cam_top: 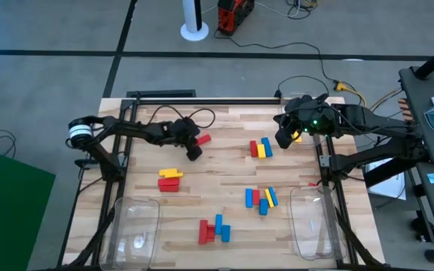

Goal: Sort blocks
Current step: Put the red block into the bottom left transparent bin

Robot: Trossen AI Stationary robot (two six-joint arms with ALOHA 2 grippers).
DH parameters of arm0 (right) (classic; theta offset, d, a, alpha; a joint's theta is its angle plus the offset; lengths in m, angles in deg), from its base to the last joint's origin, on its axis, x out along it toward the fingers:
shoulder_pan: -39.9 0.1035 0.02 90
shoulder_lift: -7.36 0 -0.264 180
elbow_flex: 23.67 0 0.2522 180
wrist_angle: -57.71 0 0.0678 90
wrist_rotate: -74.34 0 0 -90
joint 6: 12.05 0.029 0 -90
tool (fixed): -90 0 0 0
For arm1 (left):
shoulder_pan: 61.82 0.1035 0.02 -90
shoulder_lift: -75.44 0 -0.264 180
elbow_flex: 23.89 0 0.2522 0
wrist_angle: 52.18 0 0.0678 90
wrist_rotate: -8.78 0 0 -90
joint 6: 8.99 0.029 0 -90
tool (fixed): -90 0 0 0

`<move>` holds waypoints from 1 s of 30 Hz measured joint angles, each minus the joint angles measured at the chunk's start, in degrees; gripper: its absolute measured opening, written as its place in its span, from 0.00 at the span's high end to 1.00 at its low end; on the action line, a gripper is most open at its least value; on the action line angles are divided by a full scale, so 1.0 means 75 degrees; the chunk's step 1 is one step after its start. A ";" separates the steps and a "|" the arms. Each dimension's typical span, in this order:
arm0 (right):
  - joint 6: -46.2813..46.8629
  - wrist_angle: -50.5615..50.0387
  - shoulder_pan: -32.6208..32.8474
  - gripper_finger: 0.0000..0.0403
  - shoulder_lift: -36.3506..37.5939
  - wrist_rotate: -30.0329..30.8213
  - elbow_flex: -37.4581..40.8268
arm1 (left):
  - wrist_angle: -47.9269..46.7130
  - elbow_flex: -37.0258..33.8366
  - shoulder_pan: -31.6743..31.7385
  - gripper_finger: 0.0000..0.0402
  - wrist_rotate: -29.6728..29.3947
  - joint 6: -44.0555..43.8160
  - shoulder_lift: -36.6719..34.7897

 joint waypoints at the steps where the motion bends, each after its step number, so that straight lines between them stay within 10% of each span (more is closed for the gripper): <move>1: -0.0002 0.0002 0.0000 0.96 0.0000 0.0000 0.0000 | 0.0013 0.0009 0.0000 1.00 0.0065 0.0003 -0.0032; 11: -0.0007 0.0002 -0.0001 0.96 0.0000 -0.0001 0.0000 | 0.0455 0.0461 0.0066 0.95 0.0238 0.0794 -0.0050; 30: 0.0083 -0.0001 0.0000 0.96 0.0003 -0.0013 0.0000 | 0.0561 0.0548 0.0143 0.35 0.0148 0.0731 0.1064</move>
